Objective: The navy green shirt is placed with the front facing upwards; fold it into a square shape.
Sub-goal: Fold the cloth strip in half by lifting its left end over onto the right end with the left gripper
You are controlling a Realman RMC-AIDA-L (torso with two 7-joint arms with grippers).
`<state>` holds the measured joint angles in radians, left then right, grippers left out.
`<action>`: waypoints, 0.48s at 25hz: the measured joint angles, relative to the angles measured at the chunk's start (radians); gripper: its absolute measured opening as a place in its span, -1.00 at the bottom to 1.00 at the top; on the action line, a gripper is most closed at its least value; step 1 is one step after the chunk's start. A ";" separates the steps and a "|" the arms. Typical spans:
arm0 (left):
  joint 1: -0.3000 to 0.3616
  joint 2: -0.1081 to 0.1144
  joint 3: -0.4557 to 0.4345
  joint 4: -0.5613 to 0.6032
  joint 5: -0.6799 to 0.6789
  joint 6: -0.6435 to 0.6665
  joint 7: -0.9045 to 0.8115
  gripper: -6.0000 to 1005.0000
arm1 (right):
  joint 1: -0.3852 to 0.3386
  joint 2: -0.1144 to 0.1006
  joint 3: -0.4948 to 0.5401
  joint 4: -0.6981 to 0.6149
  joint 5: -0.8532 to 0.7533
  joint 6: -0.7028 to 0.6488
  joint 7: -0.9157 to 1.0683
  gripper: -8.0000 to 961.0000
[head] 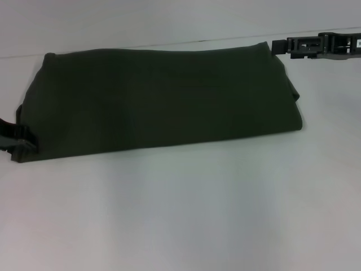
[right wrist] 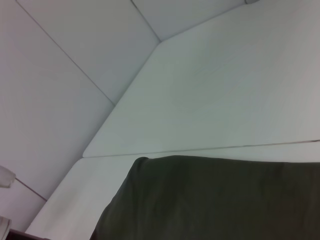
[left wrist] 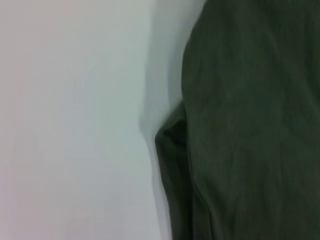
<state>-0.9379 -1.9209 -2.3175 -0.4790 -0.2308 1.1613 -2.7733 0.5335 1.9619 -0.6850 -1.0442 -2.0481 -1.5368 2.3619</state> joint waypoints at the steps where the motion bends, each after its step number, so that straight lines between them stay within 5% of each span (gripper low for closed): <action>1: 0.001 -0.004 0.010 -0.006 0.004 -0.003 -0.001 0.24 | -0.001 0.000 0.001 0.001 0.000 0.000 0.000 0.93; 12: -0.003 -0.004 0.036 -0.014 0.015 0.013 -0.011 -0.64 | 0.006 -0.001 0.012 0.001 0.001 -0.001 0.009 0.93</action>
<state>-0.9406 -1.9253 -2.2810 -0.4929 -0.2157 1.1743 -2.7842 0.5393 1.9609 -0.6732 -1.0429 -2.0476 -1.5380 2.3708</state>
